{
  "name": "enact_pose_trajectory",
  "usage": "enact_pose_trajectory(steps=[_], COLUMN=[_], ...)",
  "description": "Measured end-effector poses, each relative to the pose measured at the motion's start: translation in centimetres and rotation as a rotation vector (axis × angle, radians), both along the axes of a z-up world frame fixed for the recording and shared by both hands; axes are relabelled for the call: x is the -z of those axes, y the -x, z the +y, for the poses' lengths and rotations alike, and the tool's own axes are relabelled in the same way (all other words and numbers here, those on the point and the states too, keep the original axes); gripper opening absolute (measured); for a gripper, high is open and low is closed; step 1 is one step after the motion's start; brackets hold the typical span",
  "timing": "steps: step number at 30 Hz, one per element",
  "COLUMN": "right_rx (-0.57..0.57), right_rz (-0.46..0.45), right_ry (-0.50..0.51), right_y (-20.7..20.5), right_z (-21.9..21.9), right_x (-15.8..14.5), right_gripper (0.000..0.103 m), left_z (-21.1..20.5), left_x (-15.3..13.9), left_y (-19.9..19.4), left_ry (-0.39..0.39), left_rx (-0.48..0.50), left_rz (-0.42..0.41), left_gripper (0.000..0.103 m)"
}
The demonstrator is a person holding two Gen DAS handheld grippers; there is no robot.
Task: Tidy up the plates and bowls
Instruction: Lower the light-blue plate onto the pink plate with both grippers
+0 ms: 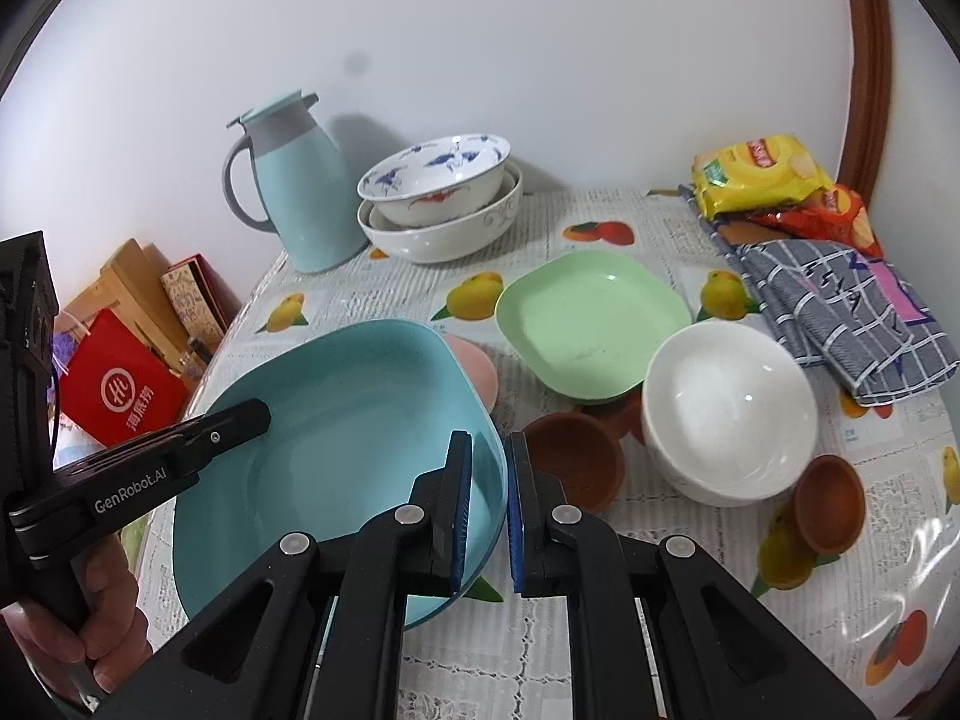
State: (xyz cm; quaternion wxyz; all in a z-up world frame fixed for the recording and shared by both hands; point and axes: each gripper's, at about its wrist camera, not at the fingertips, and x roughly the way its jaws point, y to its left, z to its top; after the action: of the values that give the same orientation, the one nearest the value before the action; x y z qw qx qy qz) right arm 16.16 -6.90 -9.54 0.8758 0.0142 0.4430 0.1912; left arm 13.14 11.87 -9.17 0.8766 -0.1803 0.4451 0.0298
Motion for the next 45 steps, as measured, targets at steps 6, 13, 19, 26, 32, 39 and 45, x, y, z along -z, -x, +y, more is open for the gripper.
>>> enact_pose_trajectory(steps=[6, 13, 19, 26, 32, 39, 45], right_rx=[-0.018, -0.048, -0.086, -0.108, -0.110, -0.129, -0.139], right_rz=[0.041, 0.072, 0.083, 0.087, 0.095, 0.081, 0.076], right_ry=[0.012, 0.028, 0.039, 0.068, 0.063, 0.089, 0.103], right_y=[-1.2, -2.9, -4.5, -6.5, -8.0, -9.1, -9.7], right_z=[1.1, 2.7, 4.1, 5.2, 5.0, 5.7, 6.0], right_x=[1.9, 4.0, 5.0, 6.2, 6.7, 7.1, 7.4], right_gripper=[0.011, 0.011, 0.011, 0.011, 0.011, 0.011, 0.012], left_z=[1.2, 2.5, 4.0, 4.2, 4.0, 3.7, 3.9], left_x=[2.0, 4.1, 5.3, 6.0, 6.5, 6.6, 7.2], left_y=[-0.9, -1.7, -2.8, -4.4, -5.4, -5.6, -5.8], left_ry=[0.018, 0.026, 0.034, 0.015, 0.009, -0.019, 0.002], left_rx=[-0.015, -0.039, -0.058, -0.060, -0.041, -0.035, -0.028], left_rz=[0.040, 0.076, 0.079, 0.079, 0.066, 0.077, 0.101], left_gripper=[0.010, 0.010, 0.010, 0.010, 0.010, 0.010, 0.010])
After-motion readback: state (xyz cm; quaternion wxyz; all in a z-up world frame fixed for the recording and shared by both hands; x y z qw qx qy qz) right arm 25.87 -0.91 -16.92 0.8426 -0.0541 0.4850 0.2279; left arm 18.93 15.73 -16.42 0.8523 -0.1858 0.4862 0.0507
